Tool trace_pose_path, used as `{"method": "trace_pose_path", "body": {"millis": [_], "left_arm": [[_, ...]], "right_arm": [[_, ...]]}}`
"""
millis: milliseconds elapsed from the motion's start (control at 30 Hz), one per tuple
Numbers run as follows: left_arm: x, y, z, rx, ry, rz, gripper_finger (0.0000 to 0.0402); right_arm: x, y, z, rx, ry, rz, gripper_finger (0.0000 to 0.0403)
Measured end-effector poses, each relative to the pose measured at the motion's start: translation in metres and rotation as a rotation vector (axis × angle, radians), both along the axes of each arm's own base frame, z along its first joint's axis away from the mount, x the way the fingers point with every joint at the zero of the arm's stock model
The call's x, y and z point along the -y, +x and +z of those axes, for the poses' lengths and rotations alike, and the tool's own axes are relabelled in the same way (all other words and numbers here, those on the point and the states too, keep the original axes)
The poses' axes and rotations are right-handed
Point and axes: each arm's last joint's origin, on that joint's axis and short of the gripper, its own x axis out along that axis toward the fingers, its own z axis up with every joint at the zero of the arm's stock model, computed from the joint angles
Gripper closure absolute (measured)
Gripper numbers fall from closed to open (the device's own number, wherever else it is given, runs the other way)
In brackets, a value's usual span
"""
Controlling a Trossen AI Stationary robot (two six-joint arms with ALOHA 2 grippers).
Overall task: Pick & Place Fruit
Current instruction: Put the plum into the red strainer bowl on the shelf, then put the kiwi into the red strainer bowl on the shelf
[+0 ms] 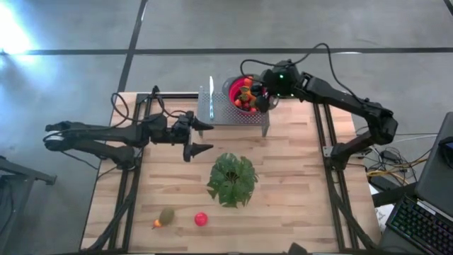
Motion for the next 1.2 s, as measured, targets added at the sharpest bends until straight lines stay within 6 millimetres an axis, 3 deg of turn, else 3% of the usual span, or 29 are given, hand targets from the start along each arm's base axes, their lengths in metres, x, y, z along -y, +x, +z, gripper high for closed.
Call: {"method": "trace_pose_path", "body": {"millis": [467,800,967,1200], "left_arm": [[0.002,0.002,-0.002,-0.01,0.009,-0.01,0.0019],[0.002,0.003,-0.003,-0.015,0.008,-0.011,0.0019],[0.002,0.003,-0.003,-0.015,0.007,-0.011,0.0019],[0.002,0.003,-0.003,-0.015,-0.002,-0.011,0.0019]], "right_arm": [[0.019,0.001,-0.019,-0.074,0.041,-0.058,0.0139],[0.025,0.003,-0.026,-0.103,0.029,-0.145,0.0073],[0.025,0.001,-0.023,-0.126,-0.012,-0.134,0.0042],[0.016,0.007,0.001,-0.078,-0.066,-0.088,0.0035]]}}
